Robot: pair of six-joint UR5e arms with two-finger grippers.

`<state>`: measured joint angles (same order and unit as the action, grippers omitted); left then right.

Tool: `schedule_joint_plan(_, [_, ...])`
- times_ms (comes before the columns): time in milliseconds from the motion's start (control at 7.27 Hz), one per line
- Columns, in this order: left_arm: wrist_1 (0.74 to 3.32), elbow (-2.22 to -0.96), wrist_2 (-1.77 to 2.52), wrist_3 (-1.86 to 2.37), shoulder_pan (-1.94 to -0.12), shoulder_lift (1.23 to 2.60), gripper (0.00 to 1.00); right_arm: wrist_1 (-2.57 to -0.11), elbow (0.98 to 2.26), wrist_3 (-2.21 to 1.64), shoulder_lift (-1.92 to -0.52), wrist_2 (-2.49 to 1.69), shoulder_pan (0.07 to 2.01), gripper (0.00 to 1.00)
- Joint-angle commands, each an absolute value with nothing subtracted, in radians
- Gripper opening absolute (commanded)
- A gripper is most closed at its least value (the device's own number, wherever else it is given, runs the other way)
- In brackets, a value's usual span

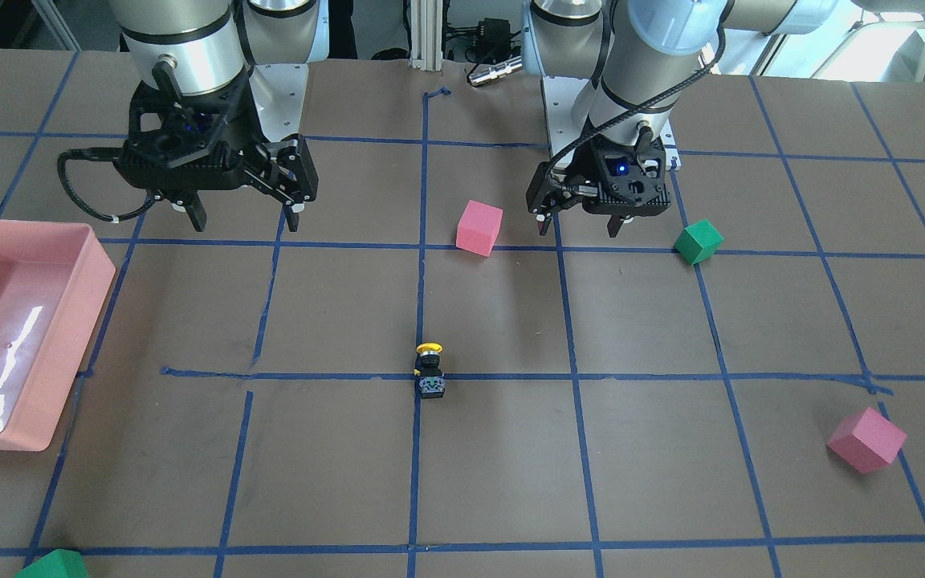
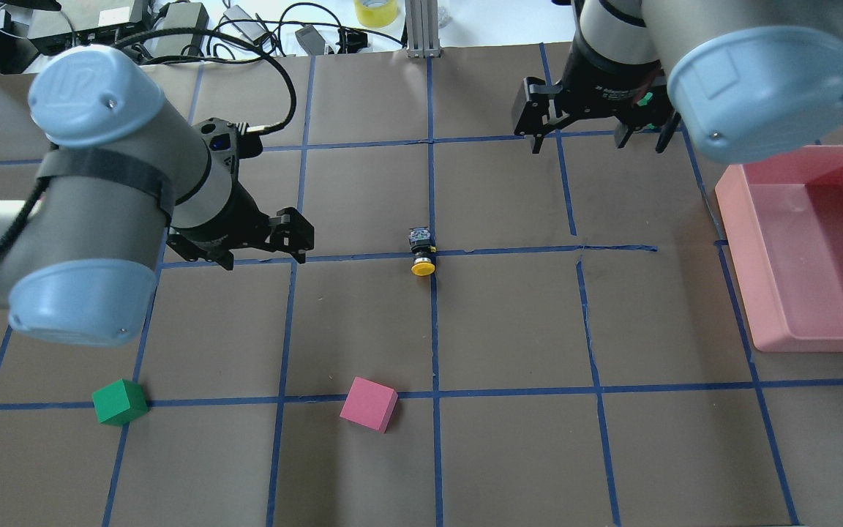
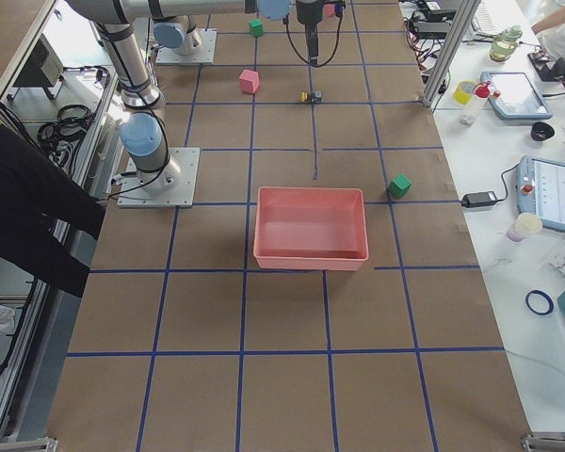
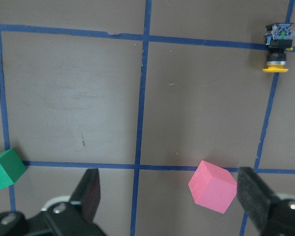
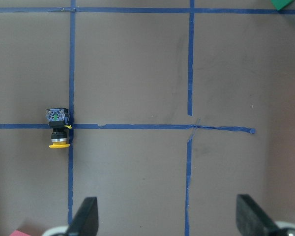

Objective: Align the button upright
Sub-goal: 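Raise the right gripper away while the left gripper approaches the lying switch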

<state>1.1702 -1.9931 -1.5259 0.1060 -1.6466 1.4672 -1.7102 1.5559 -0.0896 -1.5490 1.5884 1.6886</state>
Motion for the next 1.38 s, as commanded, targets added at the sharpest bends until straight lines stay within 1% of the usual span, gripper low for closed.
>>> schedule_joint_plan(0, [1.112, -2.088, -1.528, 0.112, -1.661, 1.431, 1.0, -1.666, 1.555, 0.03, -1.571, 1.565, 1.608, 1.0])
schedule_joint_plan(275, [1.146, -2.124, -1.526, 0.126, -1.67, 1.378, 1.0, -1.658, 1.568, 0.031, -1.574, 1.519, 1.603, 1.0])
schedule_joint_plan(412, [1.147, -2.153, -1.523, 0.159, -1.674, 1.371, 1.0, -1.658, 1.568, 0.031, -1.58, 1.528, 1.605, 1.0])
schedule_joint_plan(688, [1.123, -2.16, -1.522, 0.204, -1.741, 1.397, 1.0, -1.658, 1.568, 0.032, -1.578, 1.539, 1.603, 1.0])
schedule_joint_plan(1100, [0.9, -2.172, -1.513, 0.219, -1.77, 1.494, 1.0, -1.658, 1.568, 0.031, -1.574, 1.539, 1.595, 1.0])
schedule_joint_plan(1238, [0.776, -2.209, -1.506, 0.221, -1.798, 1.534, 1.0, -1.658, 1.568, 0.026, -1.577, 1.545, 1.595, 1.0])
